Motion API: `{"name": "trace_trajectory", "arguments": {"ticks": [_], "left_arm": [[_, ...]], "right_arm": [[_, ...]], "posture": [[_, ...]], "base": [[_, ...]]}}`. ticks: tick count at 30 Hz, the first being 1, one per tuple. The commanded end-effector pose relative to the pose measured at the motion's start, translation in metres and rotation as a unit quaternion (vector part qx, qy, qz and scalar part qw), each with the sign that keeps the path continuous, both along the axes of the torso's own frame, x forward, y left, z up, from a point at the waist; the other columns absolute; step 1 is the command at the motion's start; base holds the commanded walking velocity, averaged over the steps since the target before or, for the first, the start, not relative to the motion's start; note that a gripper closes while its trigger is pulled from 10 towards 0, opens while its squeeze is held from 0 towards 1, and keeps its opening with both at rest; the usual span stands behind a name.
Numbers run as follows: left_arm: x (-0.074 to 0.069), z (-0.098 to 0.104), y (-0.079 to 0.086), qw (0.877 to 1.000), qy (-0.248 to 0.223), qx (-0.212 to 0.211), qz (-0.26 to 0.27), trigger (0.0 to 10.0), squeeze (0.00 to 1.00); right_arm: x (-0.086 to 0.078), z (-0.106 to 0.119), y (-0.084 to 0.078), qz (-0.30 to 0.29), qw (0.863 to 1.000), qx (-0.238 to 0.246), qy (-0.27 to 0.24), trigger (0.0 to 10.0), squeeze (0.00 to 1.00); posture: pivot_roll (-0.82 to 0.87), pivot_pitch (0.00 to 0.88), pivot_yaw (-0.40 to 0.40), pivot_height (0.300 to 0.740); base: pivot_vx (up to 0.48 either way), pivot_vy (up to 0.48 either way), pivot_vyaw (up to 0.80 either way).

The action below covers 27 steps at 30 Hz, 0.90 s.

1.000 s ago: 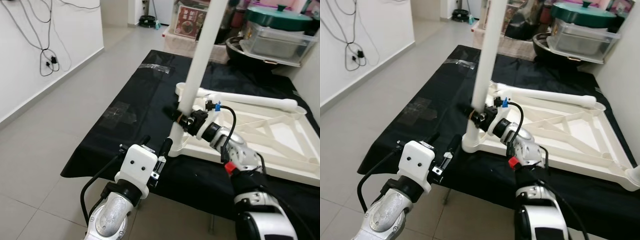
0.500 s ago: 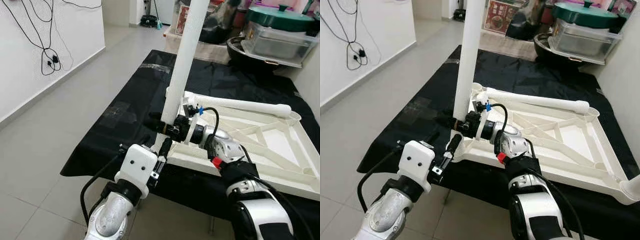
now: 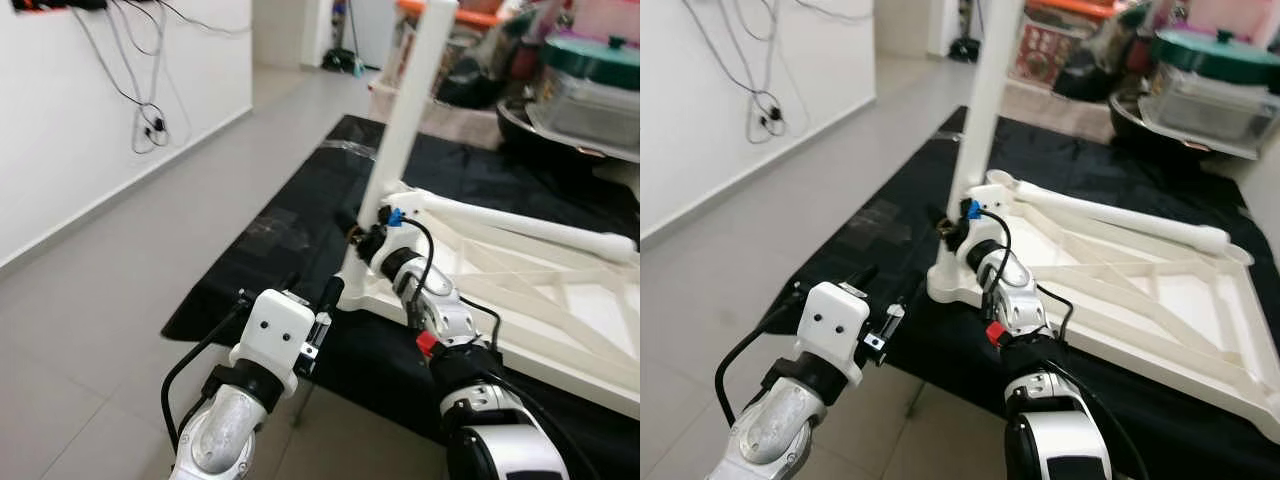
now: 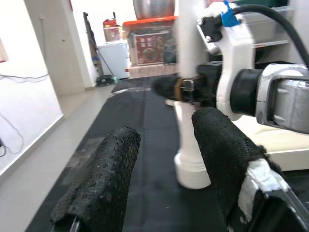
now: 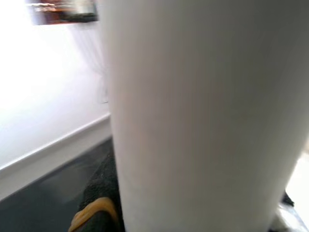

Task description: Building children table

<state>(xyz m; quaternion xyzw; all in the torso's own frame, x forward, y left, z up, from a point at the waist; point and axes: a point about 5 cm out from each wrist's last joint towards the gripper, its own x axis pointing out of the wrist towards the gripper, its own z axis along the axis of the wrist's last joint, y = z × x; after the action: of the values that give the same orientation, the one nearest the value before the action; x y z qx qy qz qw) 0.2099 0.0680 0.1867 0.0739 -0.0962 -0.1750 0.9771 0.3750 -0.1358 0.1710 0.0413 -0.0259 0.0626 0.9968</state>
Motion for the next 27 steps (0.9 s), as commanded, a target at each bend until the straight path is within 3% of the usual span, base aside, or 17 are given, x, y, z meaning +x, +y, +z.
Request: {"name": "trace_trajectory", "arguments": {"ticks": [1,7,16,17,19,20,21,22,24,25,27], "left_arm": [[0.000,-0.003,-0.003,1.000,0.005,0.000,-0.004,10.0,0.00],[0.000,-0.003,-0.003,1.000,0.005,0.001,-0.004,10.0,0.00],[0.000,-0.003,-0.003,1.000,0.006,-0.001,-0.004,10.0,0.00],[0.000,-0.003,-0.003,1.000,0.006,0.000,-0.004,10.0,0.00],[0.000,-0.003,-0.003,1.000,0.006,0.000,-0.004,10.0,0.00],[0.000,-0.003,-0.003,1.000,0.007,0.000,-0.004,10.0,0.00],[0.000,-0.003,-0.003,1.000,0.007,0.000,-0.004,10.0,0.00],[0.001,-0.004,-0.003,1.000,0.007,0.000,-0.003,10.0,0.00],[0.001,-0.004,-0.003,1.000,0.008,0.000,-0.003,10.0,0.00],[0.001,-0.004,-0.002,1.000,0.008,0.001,-0.003,10.0,0.00],[0.001,-0.005,-0.003,1.000,0.009,0.001,-0.003,10.0,0.00]], "right_arm": [[-0.015,-0.032,-0.039,-0.157,0.985,-0.015,0.074,0.0,0.00],[-0.030,-0.036,-0.041,-0.251,0.962,-0.011,0.105,0.0,0.00],[-0.031,-0.021,-0.035,-0.288,0.953,0.002,0.090,0.0,0.00],[-0.033,-0.014,-0.036,-0.301,0.950,-0.001,0.078,2.9,0.00],[-0.034,-0.013,-0.036,-0.307,0.949,-0.001,0.077,2.9,0.00],[-0.034,-0.011,-0.031,-0.294,0.953,0.040,0.068,9.1,0.00],[-0.034,-0.011,-0.031,-0.294,0.953,0.040,0.068,9.1,0.00],[-0.034,-0.006,-0.023,-0.266,0.962,0.049,0.047,10.0,0.00],[-0.035,-0.005,-0.022,-0.260,0.964,0.047,0.042,10.0,0.00],[-0.037,-0.005,-0.021,-0.257,0.965,0.033,0.037,10.0,1.00],[-0.039,-0.008,-0.022,-0.258,0.965,0.027,0.040,10.0,1.00]], "posture": [[0.13,0.061,-0.114,0.740],[0.13,0.066,-0.113,0.740],[0.13,0.069,-0.112,0.740],[0.13,0.069,-0.111,0.740],[0.13,0.069,-0.111,0.740],[0.13,0.068,-0.110,0.740],[0.13,0.068,-0.110,0.740],[0.13,0.067,-0.110,0.740],[0.13,0.067,-0.110,0.740],[0.13,0.067,-0.108,0.740],[0.13,0.065,-0.108,0.740]], "base": [[0.000,0.000,0.00],[0.000,0.000,0.00],[0.000,0.000,0.00],[0.000,0.000,0.00],[0.000,0.000,0.00],[0.000,0.000,0.00],[0.000,0.000,0.00],[0.000,0.000,0.00],[0.000,0.000,0.00],[0.000,0.000,0.00],[0.000,0.000,0.00]]}}
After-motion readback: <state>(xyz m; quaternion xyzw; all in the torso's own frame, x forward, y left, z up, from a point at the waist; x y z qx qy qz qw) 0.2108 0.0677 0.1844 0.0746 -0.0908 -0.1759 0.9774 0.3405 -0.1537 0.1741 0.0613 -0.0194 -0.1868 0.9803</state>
